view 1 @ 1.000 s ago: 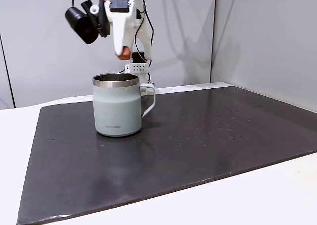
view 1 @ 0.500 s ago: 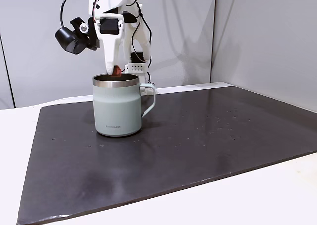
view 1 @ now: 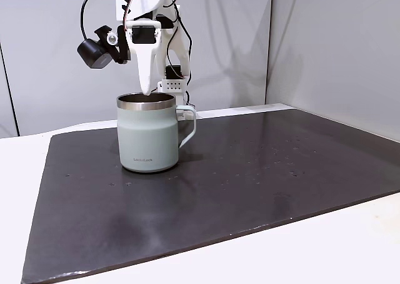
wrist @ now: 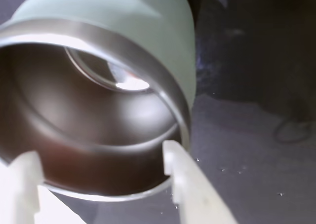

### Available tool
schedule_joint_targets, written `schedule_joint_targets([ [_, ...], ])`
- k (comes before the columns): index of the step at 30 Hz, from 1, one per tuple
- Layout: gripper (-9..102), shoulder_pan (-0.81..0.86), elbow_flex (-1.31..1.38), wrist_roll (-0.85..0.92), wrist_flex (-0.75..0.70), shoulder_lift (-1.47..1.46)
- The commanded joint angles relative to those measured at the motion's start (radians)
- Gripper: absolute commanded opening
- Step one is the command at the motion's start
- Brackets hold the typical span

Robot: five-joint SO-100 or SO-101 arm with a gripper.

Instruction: Grasp a cube and put it in the cup.

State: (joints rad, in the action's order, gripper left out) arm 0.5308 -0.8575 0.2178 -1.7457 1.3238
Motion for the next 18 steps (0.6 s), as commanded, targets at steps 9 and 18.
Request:
schedule_joint_targets([
  [9, 28, 0.005, 0.069, -0.005, -0.028, 0.032],
  [18, 26, -0.017, 0.067, -0.017, -0.041, 0.051],
])
